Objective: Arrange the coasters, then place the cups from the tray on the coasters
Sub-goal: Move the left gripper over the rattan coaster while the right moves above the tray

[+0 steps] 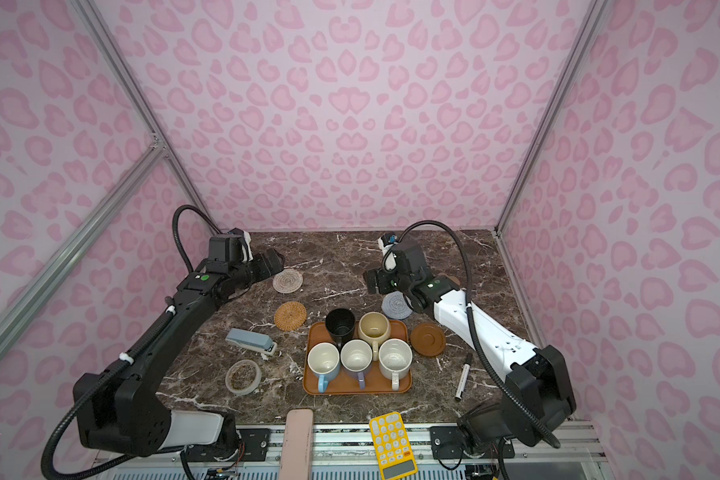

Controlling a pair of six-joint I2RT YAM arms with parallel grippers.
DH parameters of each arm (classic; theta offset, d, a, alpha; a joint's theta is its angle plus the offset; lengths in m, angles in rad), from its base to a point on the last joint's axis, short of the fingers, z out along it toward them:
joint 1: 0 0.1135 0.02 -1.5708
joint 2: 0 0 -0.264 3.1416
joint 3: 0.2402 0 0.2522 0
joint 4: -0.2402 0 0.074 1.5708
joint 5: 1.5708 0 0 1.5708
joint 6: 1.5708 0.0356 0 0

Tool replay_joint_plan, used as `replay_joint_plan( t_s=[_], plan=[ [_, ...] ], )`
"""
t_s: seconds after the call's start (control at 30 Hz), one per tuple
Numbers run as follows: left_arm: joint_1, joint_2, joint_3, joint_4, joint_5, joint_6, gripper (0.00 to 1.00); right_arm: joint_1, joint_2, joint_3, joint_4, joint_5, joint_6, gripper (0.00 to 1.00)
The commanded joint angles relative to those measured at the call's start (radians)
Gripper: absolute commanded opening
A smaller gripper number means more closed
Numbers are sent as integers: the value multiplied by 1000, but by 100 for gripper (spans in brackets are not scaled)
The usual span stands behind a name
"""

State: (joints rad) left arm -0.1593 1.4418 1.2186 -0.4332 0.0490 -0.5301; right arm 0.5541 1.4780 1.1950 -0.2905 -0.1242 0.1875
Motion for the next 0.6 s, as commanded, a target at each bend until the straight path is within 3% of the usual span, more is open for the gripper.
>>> replay_joint_plan(
  t_s=[0.0,0.1,0.57],
  plan=[
    [-5,92,61,-95,-99,10,96,40,52,37,-43,34,-10,100],
    [-6,189,101,-106,-132,-5,90,71,97,73,-46,29,-7,100],
    [-6,589,386,-191,-186,4,80,155,266,232,-113,-17,3,97]
  ],
)
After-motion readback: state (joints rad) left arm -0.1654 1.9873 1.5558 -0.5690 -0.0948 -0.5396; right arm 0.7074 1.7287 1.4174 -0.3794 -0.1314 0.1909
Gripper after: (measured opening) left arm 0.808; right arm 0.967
